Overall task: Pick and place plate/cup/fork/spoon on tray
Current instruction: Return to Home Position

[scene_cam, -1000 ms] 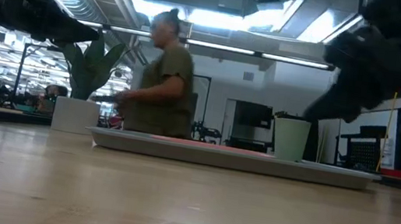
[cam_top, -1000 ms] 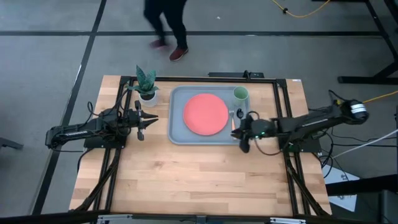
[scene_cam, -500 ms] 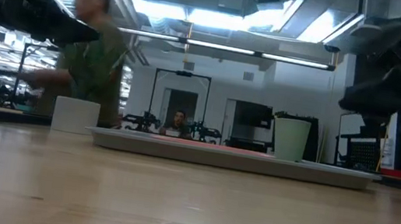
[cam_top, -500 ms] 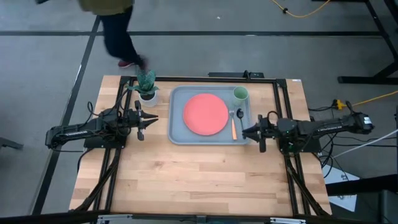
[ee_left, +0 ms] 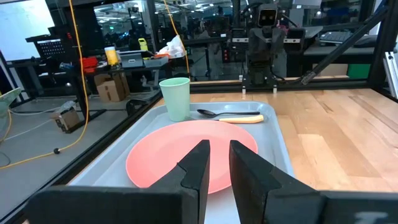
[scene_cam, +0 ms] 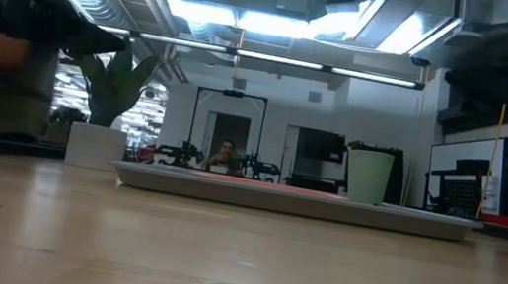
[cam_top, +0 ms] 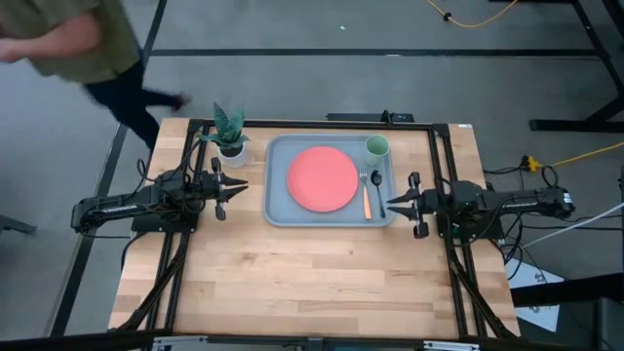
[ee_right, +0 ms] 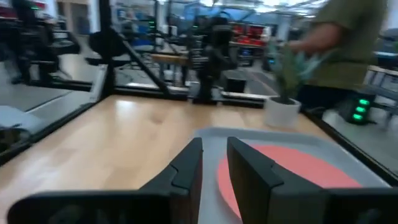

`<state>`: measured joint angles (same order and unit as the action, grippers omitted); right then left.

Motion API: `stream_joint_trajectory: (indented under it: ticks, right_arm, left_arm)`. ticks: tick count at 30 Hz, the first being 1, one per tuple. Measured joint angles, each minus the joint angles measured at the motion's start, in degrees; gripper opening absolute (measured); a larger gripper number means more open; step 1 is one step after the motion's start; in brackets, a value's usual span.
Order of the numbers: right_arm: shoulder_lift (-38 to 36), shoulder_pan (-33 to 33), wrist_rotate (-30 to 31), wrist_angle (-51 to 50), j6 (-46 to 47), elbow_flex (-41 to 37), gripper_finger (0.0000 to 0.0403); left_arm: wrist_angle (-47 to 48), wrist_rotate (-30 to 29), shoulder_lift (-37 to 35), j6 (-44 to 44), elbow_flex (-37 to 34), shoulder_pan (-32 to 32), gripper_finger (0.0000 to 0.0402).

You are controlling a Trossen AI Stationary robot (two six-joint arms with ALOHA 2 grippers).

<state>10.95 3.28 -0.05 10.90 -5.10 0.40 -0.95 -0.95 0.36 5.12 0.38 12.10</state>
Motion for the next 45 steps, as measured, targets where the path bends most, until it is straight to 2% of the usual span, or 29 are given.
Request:
stream_joint_trajectory:
  ticks: [5, 8, 15, 20, 45]
  right_arm:
    - [-6.33, -1.37, 1.77, -9.24, 2.9, 0.02, 0.008]
    - [-7.78, -2.26, -1.37, -9.59, 3.19, 0.04, 0.008]
    - [-8.39, -2.37, -1.14, -9.63, 3.37, 0.04, 0.008]
    - [-8.12, -2.37, -1.09, -9.59, 7.87, 0.04, 0.008]
    - [-8.1, -2.37, -1.07, -9.55, 7.69, 0.02, 0.008]
  left_arm:
    - [0.0, 0.0, 0.0, 0.0, 0.0, 0.0, 0.0055]
    - [0.02, -0.02, 0.0, 0.0, 0.0, -0.01, 0.0055]
    - [0.0, -0.02, 0.0, 0.01, 0.0, 0.0, 0.0055]
    - [0.01, -0.02, 0.0, 0.0, 0.02, 0.0, 0.0055]
    - [0.02, -0.04, 0.0, -0.01, 0.02, 0.0, 0.0055]
